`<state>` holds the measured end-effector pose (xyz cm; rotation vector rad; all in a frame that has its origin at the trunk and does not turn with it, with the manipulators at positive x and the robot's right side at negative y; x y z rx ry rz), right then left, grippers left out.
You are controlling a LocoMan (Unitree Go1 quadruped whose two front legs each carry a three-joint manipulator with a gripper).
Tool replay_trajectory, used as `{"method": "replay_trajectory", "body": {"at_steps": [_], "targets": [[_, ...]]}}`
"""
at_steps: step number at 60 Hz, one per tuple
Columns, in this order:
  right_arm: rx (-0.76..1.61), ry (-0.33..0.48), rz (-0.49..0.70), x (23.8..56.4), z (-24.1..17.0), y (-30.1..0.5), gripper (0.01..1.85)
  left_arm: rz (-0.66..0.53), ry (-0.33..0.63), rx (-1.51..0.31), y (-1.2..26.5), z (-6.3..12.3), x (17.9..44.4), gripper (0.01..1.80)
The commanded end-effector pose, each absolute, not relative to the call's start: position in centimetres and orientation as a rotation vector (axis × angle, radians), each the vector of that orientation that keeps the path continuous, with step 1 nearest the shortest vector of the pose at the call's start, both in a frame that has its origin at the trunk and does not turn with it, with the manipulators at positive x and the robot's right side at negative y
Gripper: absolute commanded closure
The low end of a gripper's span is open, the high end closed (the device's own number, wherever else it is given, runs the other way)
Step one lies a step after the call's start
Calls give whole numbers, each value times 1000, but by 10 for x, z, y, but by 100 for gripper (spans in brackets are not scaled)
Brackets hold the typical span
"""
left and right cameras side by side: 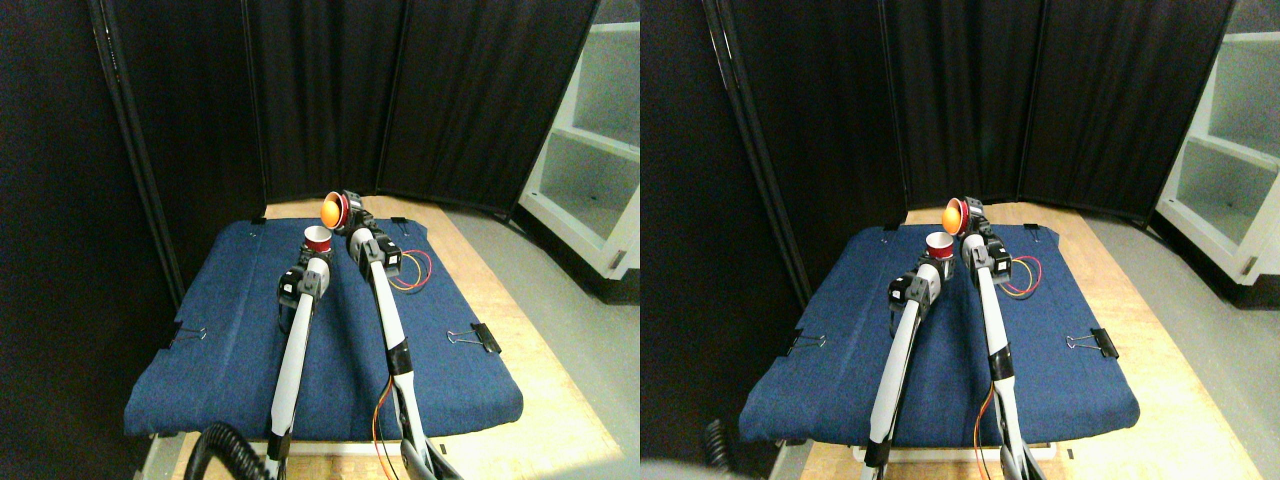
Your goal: Pour (bimanual)
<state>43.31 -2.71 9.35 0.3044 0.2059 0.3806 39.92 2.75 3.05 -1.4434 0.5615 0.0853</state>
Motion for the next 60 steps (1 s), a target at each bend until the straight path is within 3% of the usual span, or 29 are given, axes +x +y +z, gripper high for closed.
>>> {"method": "replay_trajectory", "body": {"at_steps": [1,23,60], "targets": [[276,156,392,436,101,-23,144,44,531,-1451,26,40,400,148],[199,155,420,434,99,-19,125,47,545,-1449,25,38,405,148],[45,86,453,430,104,-13,125,53,553,-1461,21,36,408,148]]}}
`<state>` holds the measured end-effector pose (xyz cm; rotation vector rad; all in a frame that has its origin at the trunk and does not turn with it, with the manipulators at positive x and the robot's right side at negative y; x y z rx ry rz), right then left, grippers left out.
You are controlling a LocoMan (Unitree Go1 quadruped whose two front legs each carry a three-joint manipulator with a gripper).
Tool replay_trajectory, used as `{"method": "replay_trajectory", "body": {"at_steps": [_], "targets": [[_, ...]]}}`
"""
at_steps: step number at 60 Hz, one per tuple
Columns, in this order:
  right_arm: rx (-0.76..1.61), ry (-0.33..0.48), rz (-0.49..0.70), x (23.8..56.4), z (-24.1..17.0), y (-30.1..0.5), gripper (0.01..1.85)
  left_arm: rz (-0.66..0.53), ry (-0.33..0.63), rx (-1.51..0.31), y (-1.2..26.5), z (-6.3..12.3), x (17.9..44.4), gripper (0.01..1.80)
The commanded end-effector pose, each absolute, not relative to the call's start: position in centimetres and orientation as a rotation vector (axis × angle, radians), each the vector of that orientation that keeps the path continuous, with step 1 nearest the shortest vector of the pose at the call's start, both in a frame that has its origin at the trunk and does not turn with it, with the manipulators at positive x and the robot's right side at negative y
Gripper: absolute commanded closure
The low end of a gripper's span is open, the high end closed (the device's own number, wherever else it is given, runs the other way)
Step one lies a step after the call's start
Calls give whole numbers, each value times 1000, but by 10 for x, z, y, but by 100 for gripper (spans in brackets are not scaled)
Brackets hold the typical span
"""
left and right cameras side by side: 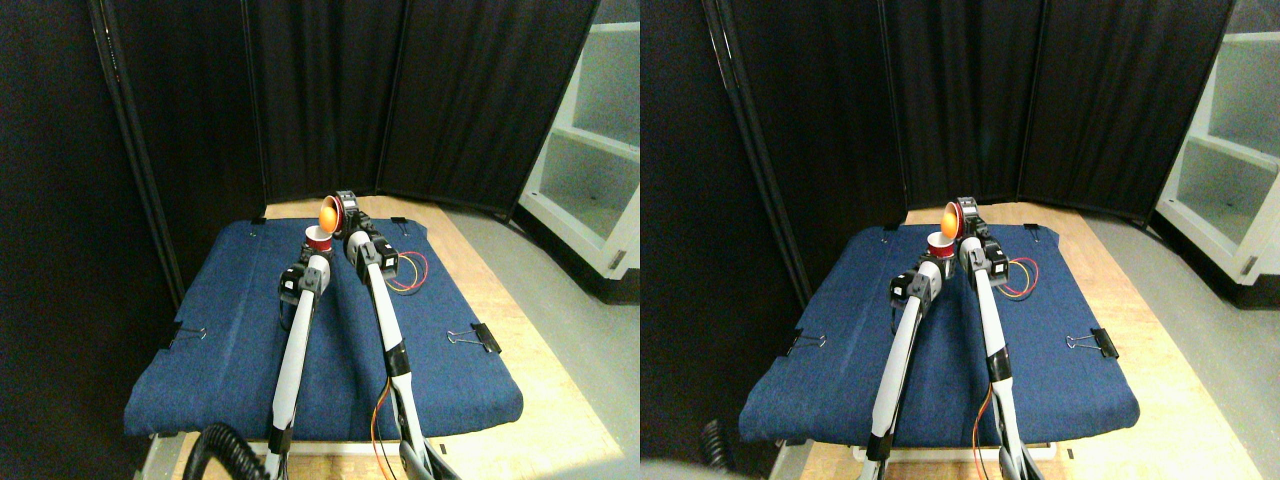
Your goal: Pour (bimanual)
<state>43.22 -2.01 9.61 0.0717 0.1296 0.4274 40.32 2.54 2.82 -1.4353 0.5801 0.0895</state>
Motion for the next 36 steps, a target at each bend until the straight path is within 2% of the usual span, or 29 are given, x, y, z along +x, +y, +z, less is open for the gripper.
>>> {"method": "replay_trajectory", "body": {"at_steps": [1,36], "targets": [[45,86,453,430,104,-13,125,53,553,-1461,21,36,408,148],[-19,60,482,430,104,-13,133,56,556,-1463,20,37,410,148]]}}
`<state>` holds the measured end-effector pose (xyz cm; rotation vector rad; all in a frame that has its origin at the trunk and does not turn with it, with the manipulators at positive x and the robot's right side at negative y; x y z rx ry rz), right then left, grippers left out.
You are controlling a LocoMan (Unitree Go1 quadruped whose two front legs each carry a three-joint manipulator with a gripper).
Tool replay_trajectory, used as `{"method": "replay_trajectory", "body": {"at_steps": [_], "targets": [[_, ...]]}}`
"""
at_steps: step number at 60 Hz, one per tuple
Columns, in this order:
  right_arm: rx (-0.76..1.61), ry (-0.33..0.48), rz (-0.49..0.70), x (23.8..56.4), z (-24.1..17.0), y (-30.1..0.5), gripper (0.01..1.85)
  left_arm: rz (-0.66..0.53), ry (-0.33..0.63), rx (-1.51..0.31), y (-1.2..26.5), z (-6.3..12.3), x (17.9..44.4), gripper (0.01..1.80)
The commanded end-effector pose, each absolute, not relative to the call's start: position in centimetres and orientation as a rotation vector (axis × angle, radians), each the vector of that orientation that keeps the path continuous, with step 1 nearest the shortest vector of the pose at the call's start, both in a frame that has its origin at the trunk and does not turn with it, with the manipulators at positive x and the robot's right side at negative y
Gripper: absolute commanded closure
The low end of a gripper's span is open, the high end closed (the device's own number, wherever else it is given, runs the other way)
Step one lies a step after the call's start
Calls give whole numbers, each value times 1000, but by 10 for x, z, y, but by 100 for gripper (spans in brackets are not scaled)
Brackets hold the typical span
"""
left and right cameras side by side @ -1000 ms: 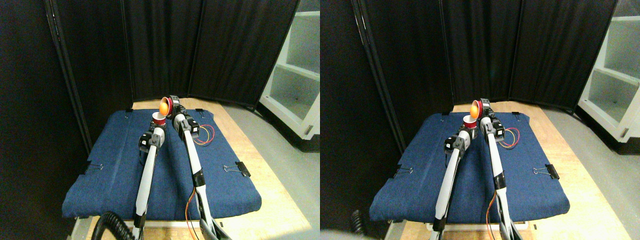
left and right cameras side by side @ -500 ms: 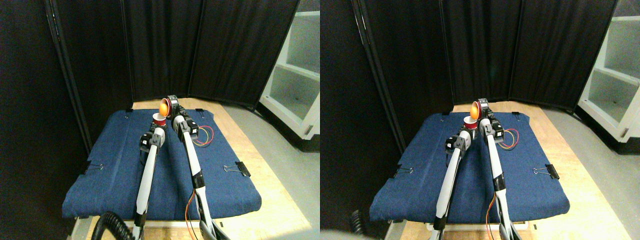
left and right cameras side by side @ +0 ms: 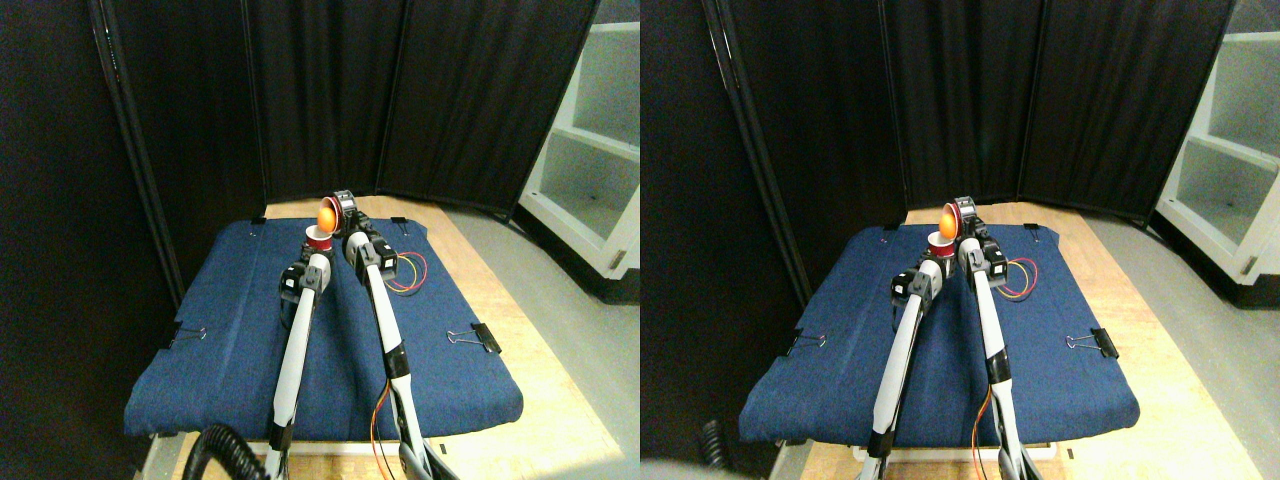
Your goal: Pour (bimanual)
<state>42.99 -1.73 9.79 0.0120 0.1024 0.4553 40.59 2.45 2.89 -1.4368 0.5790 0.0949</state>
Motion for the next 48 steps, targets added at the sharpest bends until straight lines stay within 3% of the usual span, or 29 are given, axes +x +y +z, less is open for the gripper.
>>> {"method": "replay_trajectory", "body": {"at_steps": [1,16,34,39,48], "targets": [[-33,58,480,430,104,-13,132,53,558,-1464,20,37,410,148],[-57,52,513,429,104,-11,152,51,562,-1465,20,37,411,148],[-71,31,532,428,105,-8,143,59,554,-1470,22,37,410,148],[-61,28,532,429,105,-9,148,63,552,-1472,22,37,409,148],[40,50,508,430,105,-12,145,54,555,-1461,22,38,409,148]]}}
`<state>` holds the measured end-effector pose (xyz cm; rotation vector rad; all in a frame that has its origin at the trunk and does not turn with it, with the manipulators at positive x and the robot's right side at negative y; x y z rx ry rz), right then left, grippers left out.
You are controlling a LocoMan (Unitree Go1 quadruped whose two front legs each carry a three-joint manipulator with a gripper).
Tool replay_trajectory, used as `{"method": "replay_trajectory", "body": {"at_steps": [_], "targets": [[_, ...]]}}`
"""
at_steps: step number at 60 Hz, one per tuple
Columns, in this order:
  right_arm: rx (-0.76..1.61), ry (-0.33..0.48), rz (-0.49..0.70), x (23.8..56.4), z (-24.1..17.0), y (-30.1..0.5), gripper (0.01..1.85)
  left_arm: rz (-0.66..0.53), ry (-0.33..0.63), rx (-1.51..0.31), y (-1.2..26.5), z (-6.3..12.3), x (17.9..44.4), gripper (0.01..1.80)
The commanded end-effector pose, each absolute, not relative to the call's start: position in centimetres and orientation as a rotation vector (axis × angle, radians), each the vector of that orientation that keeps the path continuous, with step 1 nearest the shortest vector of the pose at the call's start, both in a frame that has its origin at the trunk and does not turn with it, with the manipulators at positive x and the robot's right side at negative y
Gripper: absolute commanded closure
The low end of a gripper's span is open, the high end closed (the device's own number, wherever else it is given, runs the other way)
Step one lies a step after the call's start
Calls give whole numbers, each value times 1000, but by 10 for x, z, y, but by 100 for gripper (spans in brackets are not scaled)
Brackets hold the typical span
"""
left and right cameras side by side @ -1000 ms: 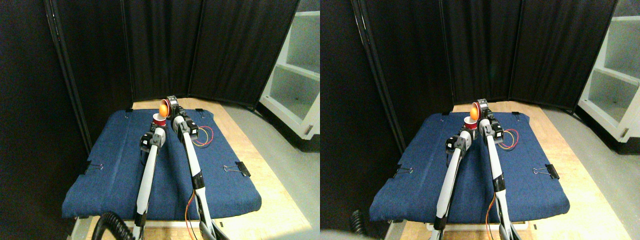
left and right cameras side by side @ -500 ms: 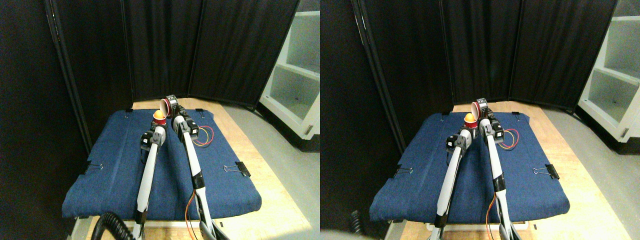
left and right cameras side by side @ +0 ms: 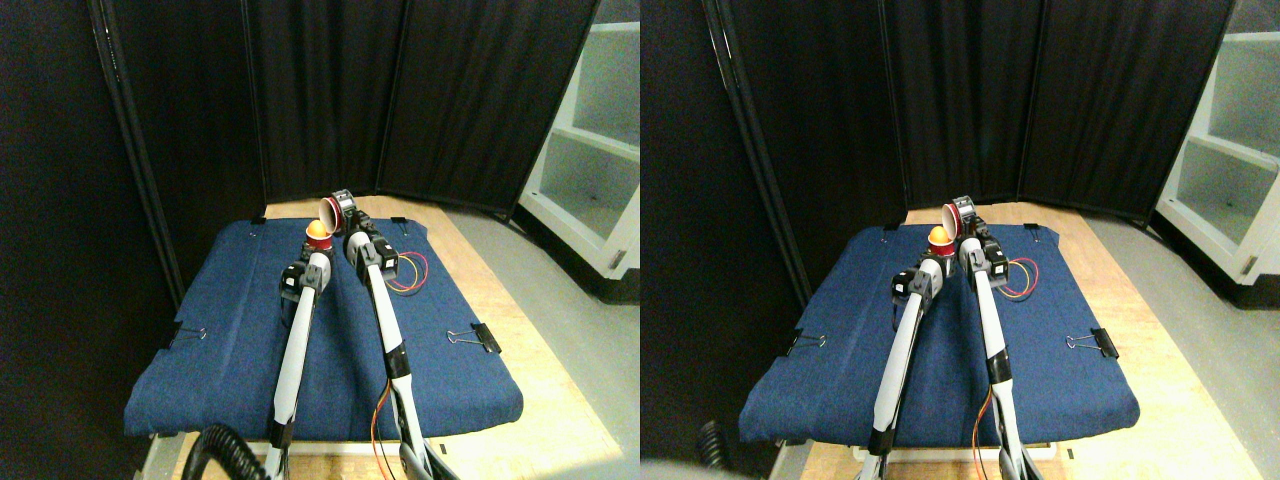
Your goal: Pour (bimanual)
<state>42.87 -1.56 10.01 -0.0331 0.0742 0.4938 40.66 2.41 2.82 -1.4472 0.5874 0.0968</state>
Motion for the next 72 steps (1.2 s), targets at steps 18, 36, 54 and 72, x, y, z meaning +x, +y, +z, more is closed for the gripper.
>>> {"method": "replay_trajectory", "body": {"at_steps": [18,36,54,72], "targets": [[344,99,342,426,111,-32,138,41,559,-1453,24,38,406,148],[528,52,255,422,109,-49,142,43,552,-1455,25,40,402,148],[655,54,142,423,97,-71,143,39,534,-1461,30,41,399,148],[911,18,75,425,80,-98,151,39,509,-1449,40,37,405,148]]}}
